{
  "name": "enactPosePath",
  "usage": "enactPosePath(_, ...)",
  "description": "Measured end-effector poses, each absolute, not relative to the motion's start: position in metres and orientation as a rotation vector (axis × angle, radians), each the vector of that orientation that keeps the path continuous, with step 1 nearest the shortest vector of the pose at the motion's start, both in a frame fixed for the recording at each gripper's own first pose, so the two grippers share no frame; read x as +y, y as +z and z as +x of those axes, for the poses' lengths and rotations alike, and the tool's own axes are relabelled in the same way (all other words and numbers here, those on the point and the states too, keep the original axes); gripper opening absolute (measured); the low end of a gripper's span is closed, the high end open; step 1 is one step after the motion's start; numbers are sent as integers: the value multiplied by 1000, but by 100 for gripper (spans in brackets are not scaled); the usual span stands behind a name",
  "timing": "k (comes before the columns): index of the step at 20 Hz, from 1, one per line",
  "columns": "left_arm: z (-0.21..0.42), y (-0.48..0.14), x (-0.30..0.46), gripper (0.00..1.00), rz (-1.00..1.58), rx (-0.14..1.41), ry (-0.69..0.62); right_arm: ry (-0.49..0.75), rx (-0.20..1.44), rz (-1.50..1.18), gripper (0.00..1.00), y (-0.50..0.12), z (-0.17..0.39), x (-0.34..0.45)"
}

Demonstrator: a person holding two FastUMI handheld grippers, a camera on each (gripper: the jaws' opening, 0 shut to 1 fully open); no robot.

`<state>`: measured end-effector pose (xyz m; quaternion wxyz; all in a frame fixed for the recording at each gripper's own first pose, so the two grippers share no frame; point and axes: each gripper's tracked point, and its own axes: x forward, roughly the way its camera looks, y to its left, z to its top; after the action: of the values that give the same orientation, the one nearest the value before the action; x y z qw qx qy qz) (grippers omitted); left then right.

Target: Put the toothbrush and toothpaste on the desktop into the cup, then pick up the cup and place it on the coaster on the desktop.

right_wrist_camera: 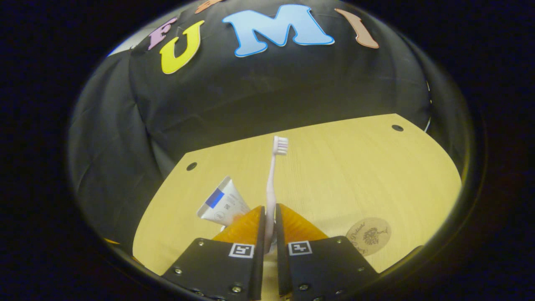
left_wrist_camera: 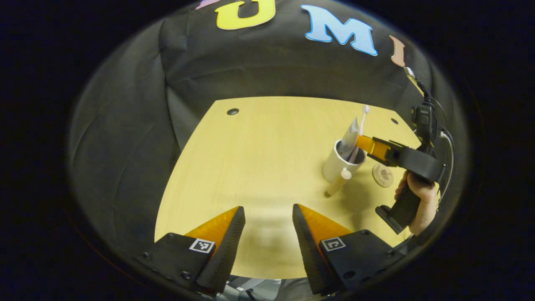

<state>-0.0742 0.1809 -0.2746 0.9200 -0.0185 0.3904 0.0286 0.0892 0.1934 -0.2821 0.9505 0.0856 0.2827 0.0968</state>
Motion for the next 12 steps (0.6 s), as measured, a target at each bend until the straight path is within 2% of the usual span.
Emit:
enactPosePath(1, -71, -274, 176, 78, -38, 802, 50, 216, 574, 176, 17, -281, 85, 194)
enactPosePath(2, -67, -276, 171, 78, -38, 803, 41, 219, 593, 168, 34, -286, 79, 194)
enactPosePath(3, -63, -278, 168, 78, -36, 803, 31, 221, 606, 161, 38, -290, 77, 192)
enactPosePath(12, -37, -276, 118, 78, -28, 803, -80, 200, 620, 171, 43, -279, 54, 155)
